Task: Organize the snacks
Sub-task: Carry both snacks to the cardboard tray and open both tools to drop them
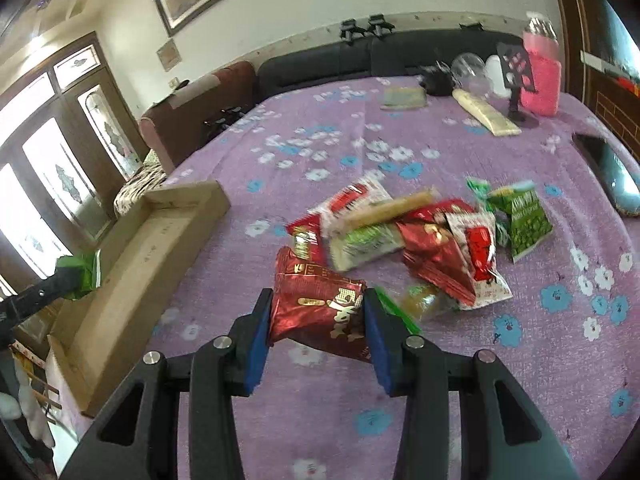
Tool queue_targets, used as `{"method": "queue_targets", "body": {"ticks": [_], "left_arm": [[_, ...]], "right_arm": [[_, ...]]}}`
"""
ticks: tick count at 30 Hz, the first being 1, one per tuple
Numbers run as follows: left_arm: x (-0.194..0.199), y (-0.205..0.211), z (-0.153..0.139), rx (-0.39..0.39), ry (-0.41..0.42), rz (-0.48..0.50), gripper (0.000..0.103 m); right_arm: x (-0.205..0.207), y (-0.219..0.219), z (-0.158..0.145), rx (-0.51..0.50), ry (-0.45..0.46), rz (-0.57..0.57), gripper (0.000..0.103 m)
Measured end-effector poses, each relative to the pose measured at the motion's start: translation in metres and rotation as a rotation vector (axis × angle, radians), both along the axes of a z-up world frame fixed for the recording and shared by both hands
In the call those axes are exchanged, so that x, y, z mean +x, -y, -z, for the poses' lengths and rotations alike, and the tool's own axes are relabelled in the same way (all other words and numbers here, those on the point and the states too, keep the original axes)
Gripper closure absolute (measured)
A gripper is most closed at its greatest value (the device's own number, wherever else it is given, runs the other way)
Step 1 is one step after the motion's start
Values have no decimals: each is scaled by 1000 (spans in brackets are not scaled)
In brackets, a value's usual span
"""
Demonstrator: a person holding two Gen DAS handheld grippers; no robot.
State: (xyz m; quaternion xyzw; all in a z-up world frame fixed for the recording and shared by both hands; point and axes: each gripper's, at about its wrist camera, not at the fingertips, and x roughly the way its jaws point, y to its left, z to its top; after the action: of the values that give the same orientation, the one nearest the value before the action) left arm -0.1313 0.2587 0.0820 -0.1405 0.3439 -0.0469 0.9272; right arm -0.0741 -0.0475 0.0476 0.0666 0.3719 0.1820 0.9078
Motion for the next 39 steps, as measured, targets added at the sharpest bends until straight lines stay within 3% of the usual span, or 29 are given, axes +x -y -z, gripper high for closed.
{"method": "queue_targets", "body": {"ticks": [5,8,14,21,26,30,39], "left_arm": [[-17,-41,4,24,4,-102,73],[-19,-56,10,43,-4,-144,73],[-21,-80,26,59,-39,-189,73],[-21,-93,36,25,-64,-195,72],[-23,-99,38,-17,-65,-198,69],[-28,-104,34,-53,-51,-219,54],[-49,-105,4,-97,47,-249,48]], "right_arm": [[-26,-53,-31,-11,32,-144,61],[-32,-90,-37,-6,7,-243,61],[-30,-158,-21,18,-107,-373,60],[-26,-218,-4,-30,-155,-446,60],[-30,-240,4,-66,-160,-458,60],[-32,-247,9,-88,-153,-459,58],[-49,-238,-4,-77,-85,-460,50]]}}
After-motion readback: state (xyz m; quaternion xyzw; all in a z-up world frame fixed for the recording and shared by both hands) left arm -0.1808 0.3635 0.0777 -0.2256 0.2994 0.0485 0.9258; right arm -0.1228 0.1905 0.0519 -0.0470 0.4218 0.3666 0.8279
